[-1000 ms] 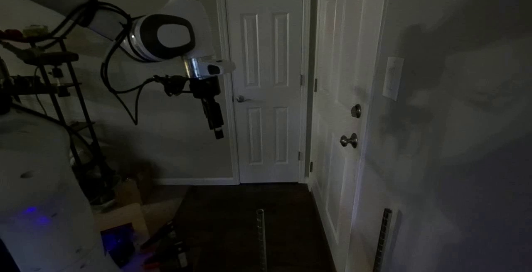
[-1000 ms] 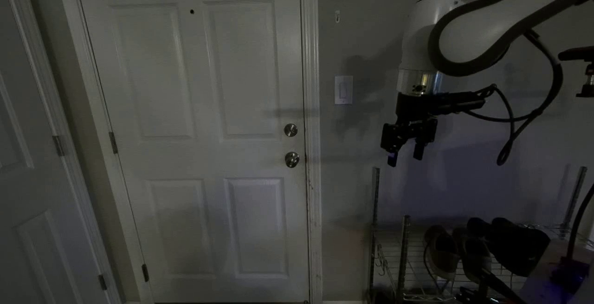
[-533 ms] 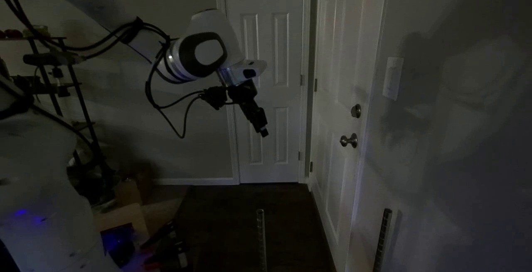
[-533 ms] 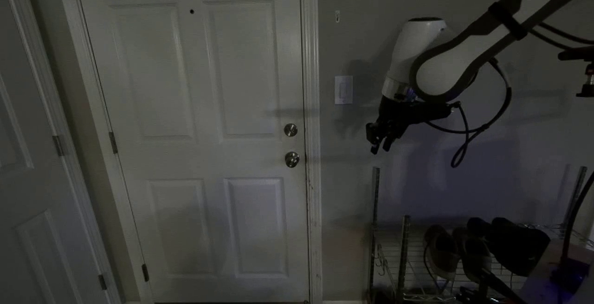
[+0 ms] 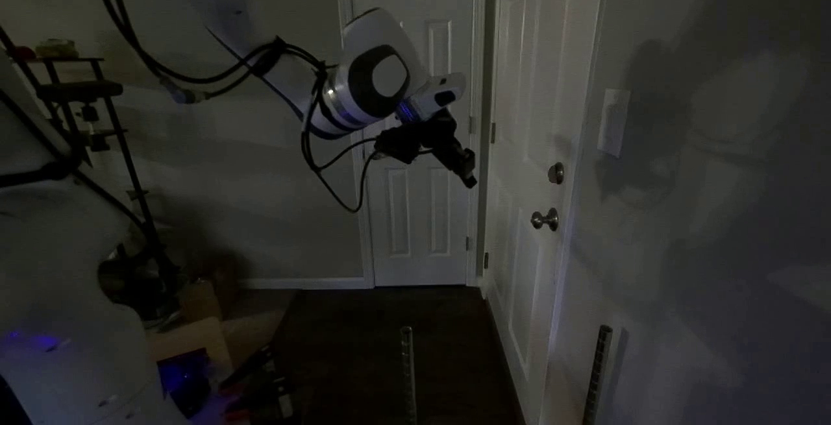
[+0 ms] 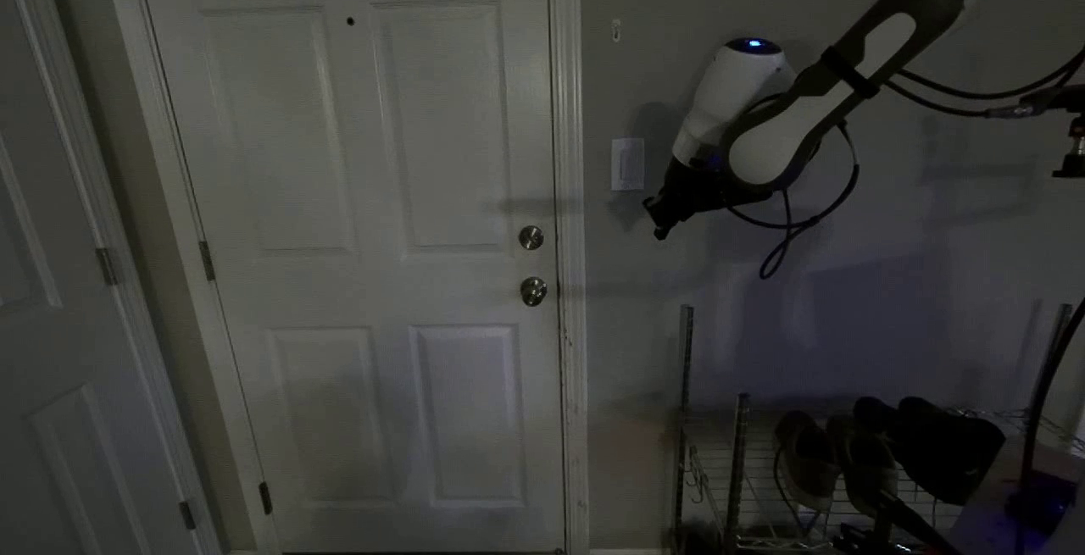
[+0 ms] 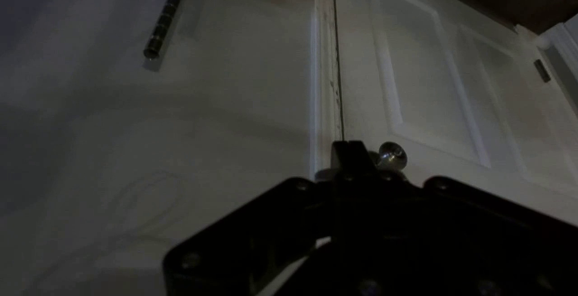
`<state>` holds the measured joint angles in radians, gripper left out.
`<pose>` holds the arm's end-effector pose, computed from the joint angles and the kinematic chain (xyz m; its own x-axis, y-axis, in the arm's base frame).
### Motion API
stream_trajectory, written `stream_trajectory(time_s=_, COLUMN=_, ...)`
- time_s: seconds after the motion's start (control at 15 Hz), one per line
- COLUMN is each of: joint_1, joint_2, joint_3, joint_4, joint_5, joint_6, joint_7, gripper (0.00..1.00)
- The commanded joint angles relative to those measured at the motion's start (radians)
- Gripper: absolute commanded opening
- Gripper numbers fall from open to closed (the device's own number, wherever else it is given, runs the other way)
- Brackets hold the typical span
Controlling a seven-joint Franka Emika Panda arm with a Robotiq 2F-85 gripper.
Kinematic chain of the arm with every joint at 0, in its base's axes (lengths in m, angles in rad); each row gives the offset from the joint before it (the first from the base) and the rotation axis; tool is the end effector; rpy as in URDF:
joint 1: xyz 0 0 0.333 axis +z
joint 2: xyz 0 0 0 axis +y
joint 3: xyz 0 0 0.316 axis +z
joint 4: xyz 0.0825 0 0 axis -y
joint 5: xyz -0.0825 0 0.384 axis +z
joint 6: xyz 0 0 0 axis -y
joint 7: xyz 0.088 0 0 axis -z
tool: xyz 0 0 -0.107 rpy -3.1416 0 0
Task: Turn on the light
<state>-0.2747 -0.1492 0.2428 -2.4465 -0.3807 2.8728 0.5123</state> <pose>0.5067 0.0065 0.4165 0.8100 -0.1507 0.5668 -0.2075 -0.9776 0.0365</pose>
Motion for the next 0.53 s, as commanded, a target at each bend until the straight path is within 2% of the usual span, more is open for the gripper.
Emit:
stream_trajectory(time_s=0.0, joint_1=-0.044, joint_2=0.082, joint_3=0.023, joint_4=0.1, joint_5=-0.112, joint_6=0.048, joint_7=0.102, gripper=0.06)
stream_trajectory(time_s=0.47, joint_1=-0.054, joint_2=0.167, joint_3=0.001, joint_4=0.279, joint_5=-0.344, joint_6=0.051, joint_7=0.291, gripper=0.06)
